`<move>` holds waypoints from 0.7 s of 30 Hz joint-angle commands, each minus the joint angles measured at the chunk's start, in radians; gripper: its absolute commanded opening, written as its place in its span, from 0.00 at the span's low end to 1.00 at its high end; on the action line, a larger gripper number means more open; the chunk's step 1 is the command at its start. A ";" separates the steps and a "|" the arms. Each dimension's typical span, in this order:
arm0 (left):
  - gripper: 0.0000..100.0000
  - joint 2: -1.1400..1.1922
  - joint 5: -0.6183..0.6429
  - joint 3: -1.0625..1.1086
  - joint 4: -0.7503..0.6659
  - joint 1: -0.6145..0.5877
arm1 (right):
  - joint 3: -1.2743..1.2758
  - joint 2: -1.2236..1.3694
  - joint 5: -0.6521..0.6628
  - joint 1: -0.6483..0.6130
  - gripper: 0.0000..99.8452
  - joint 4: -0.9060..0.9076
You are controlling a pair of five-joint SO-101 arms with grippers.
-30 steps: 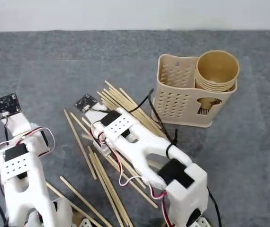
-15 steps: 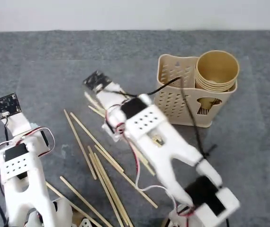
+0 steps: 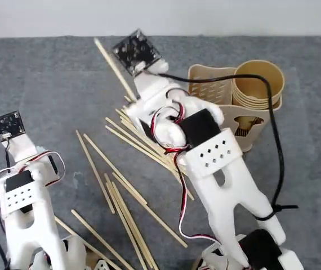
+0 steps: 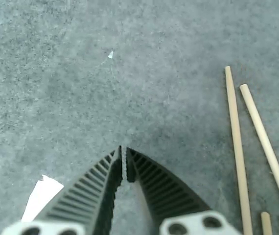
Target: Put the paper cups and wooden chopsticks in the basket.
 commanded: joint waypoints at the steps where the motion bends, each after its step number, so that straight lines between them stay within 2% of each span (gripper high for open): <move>1: 0.02 -0.026 -0.006 -0.018 -0.021 0.002 | -0.114 -0.062 0.003 0.010 0.01 -0.097; 5: 0.02 -0.026 -0.006 -0.018 -0.021 0.002 | -0.198 -0.062 0.005 0.024 0.01 -0.110; 11: 0.02 -0.026 -0.006 -0.018 -0.021 0.002 | -0.258 -0.079 0.003 0.165 0.01 -0.113; 18: 0.02 -0.026 -0.006 -0.018 -0.021 0.002 | -0.160 -0.286 0.003 0.266 0.01 -0.120; 21: 0.02 -0.026 -0.006 -0.018 -0.021 0.002 | -0.058 -0.351 0.003 0.311 0.01 -0.200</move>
